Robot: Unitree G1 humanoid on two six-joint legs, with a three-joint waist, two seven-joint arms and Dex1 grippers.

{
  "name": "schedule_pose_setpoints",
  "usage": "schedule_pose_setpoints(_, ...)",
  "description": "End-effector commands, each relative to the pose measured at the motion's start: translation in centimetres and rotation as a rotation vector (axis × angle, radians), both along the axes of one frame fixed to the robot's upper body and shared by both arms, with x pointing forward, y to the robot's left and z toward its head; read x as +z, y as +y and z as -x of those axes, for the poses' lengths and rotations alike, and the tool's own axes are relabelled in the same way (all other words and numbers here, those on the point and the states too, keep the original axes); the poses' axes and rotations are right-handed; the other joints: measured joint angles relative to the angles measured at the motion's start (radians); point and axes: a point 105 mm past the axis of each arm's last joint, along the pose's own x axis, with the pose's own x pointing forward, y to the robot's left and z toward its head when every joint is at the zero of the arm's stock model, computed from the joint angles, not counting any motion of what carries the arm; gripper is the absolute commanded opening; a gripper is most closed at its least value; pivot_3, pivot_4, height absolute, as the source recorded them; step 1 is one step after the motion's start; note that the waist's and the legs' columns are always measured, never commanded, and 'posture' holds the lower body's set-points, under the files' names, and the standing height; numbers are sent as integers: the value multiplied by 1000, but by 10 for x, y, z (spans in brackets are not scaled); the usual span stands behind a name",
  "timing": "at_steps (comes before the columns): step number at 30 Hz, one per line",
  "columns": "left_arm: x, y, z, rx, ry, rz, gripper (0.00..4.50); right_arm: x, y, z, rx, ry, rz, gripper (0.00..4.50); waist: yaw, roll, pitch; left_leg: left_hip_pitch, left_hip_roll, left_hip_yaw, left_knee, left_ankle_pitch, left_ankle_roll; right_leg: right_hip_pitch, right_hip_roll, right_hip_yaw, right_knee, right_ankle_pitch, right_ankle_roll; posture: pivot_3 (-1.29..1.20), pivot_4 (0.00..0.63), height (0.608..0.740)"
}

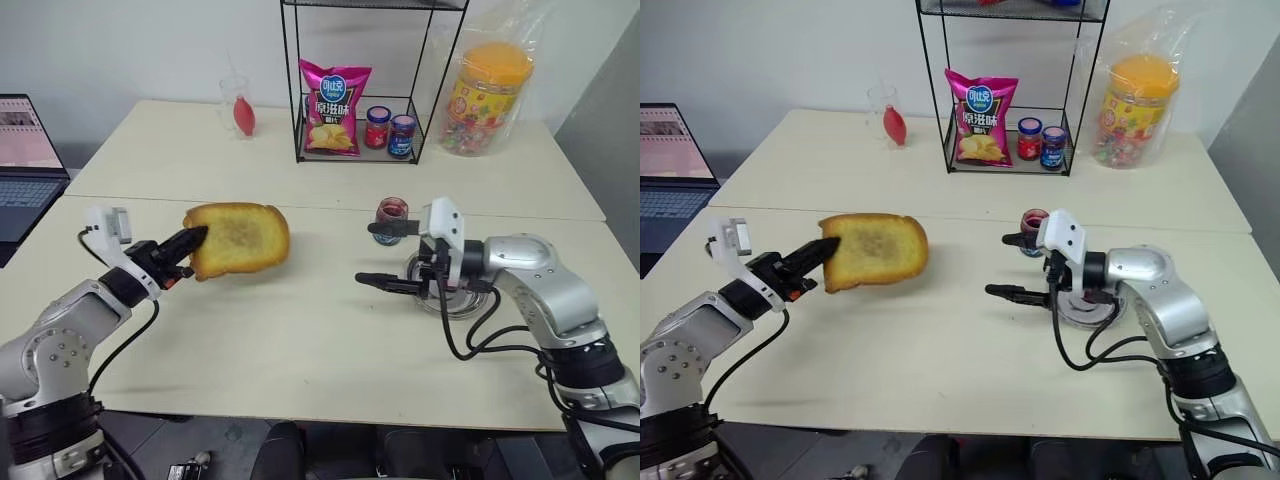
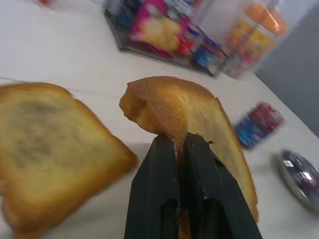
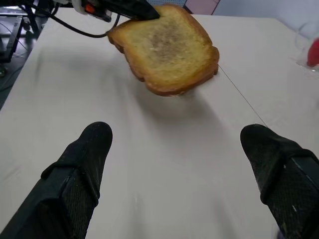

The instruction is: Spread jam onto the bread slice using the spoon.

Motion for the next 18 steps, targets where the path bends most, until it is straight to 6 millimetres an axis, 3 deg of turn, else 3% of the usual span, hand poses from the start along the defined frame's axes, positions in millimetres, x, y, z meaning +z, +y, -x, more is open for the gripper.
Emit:
schedule_pose_setpoints(1,5,-35,3,-221,-15,-60,19,12,-13,21,57,-30,16,4500,3,1,1,0,0,0,0,0,0,0,0,0,0,0,0,0,150,740)
schedule_pose_setpoints(6,-4,-64,-1,-350,-7,-88,19,6,-29,36,43,28,54,4500,4,2,2,-1,0,0,0,0,0,0,0,0,-1,-1,1,0,150,740)
schedule_pose_setpoints(9,-24,-75,-11,-326,23,-77,19,3,-32,37,-1,18,57,4500,-4,3,2,0,0,2,0,0,0,0,1,3,0,-2,2,0,150,740)
schedule_pose_setpoints(14,-54,-81,-14,-295,92,-91,19,0,-31,44,-21,26,62,4500,-6,3,2,0,2,2,0,0,0,-1,3,3,1,-3,4,0,150,740)
schedule_pose_setpoints(18,-64,-79,-16,-266,100,-130,19,-1,-31,48,-15,50,69,4500,-1,3,2,0,1,3,0,0,0,-2,3,4,1,-3,4,0,150,740)
